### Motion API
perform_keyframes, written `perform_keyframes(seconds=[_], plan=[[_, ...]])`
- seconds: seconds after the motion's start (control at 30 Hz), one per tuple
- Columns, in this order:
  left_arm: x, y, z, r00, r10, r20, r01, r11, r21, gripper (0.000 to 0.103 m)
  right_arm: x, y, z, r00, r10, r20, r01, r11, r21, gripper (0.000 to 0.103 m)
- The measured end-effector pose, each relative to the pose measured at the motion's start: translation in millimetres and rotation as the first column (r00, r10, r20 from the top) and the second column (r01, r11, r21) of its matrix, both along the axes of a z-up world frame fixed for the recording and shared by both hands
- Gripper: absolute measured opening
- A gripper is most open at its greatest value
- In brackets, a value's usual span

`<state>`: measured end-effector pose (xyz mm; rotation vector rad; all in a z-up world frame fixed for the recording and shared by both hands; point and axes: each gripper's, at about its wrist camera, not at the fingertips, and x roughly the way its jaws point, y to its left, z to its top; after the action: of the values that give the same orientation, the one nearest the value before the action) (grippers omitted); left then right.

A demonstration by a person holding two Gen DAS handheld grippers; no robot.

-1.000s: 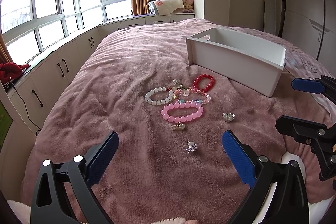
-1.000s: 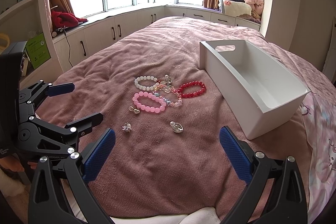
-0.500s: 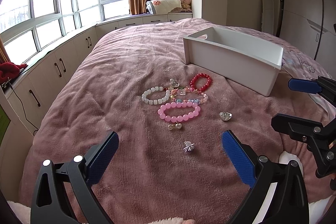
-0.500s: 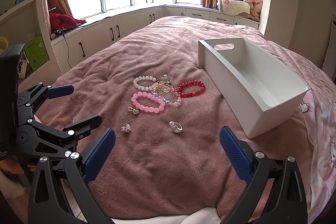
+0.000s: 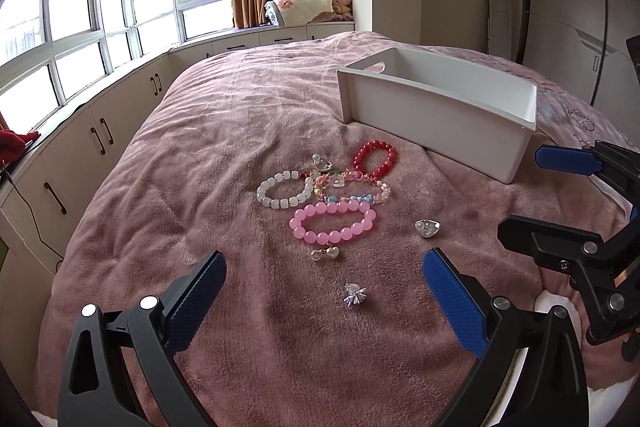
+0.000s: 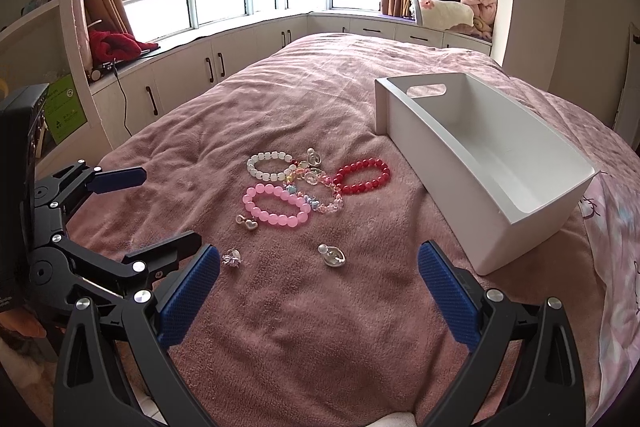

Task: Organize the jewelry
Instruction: 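Grasp the silver ingot charm with the right tool while the left tool grasps the clear flower charm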

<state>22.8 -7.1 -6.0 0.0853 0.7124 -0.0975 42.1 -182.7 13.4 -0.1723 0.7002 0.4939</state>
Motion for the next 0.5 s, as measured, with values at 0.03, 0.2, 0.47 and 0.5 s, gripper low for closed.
perform_keyframes(seconds=[0.03, 0.2, 0.47, 0.5], plan=[[4.3, -0.1, -2.0, 1.000, -0.002, -0.006, 0.002, 1.000, 0.000, 0.100, 3.2, 0.8, -2.3, 1.000, -0.003, -0.002, 0.003, 1.000, 0.001, 0.098], [26.9, 0.3, -17.7, 0.997, 0.006, -0.076, -0.004, 1.000, 0.020, 0.100, 25.7, 6.1, -16.9, 1.000, -0.018, -0.018, 0.018, 1.000, -0.012, 0.090], [45.3, -8.4, -50.4, 0.977, -0.005, -0.211, 0.024, 0.996, 0.090, 0.099, 63.8, 14.8, -48.9, 0.996, -0.027, -0.080, 0.022, 0.998, -0.058, 0.075], [46.2, -10.0, -53.9, 0.975, -0.005, -0.221, 0.027, 0.995, 0.098, 0.095, 67.3, 16.2, -53.7, 0.996, -0.024, -0.092, 0.018, 0.997, -0.071, 0.071]])
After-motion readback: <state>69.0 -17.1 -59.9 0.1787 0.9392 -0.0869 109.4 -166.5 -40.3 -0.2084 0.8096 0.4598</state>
